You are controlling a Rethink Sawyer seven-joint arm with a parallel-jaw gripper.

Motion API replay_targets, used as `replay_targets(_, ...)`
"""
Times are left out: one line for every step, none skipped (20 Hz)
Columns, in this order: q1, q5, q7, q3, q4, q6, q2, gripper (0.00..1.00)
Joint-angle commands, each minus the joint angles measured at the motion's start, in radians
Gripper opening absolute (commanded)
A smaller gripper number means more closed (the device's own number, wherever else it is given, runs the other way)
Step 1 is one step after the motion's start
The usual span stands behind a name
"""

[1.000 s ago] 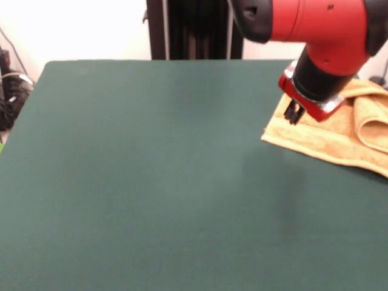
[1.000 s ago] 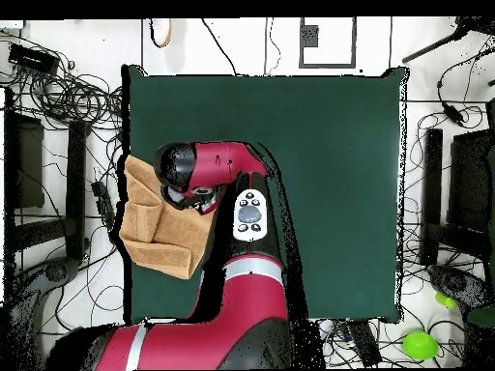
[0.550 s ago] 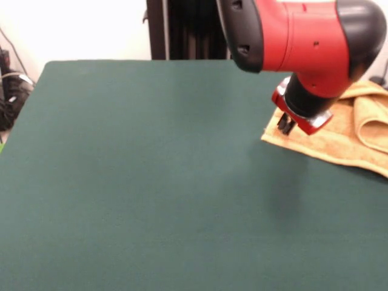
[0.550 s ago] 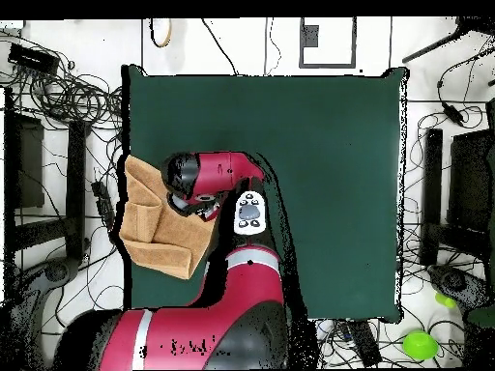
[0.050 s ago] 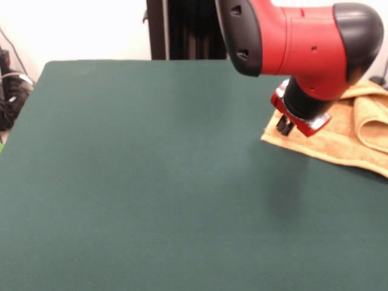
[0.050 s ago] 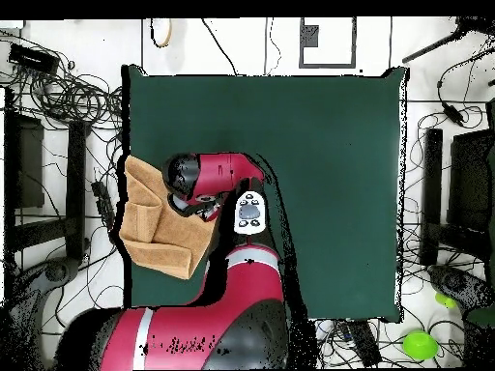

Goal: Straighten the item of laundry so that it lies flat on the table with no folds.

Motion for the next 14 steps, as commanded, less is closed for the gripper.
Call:
replay_targets(0.009,0.012,-0.016,0.100,0.073,-0.034,0.028,0.00)
replay_targets(0.009,0.012,-0.016,0.101,0.072,-0.035,0.030,0.00)
replay_targets(0.010,0.007,-0.018,0.099,0.068,-0.038,0.036,0.00)
replay_targets(0.014,-0.001,-0.017,0.092,0.062,-0.040,0.041,0.00)
replay_targets(0.020,-0.012,-0.014,0.082,0.053,-0.044,0.049,0.00)
replay_targets(0.027,-0.024,-0.012,0.073,0.044,-0.049,0.057,0.00)
replay_targets(0.033,-0.035,-0.011,0.064,0.037,-0.052,0.066,0.00)
replay_targets(0.035,-0.047,-0.016,0.057,0.029,-0.054,0.075,0.00)
replay_targets(0.038,-0.060,-0.020,0.048,0.018,-0.055,0.085,0.00)
replay_targets(0.040,-0.071,-0.023,0.039,0.011,-0.053,0.091,0.00)
replay_targets(0.039,-0.086,-0.025,0.024,-0.004,-0.051,0.102,0.00)
replay_targets(0.042,-0.101,-0.030,0.011,-0.012,-0.044,0.105,0.00)
replay_targets(0.042,-0.117,-0.036,-0.004,-0.020,-0.039,0.109,0.00)
replay_targets(0.043,-0.130,-0.035,-0.018,-0.026,-0.037,0.112,0.00)
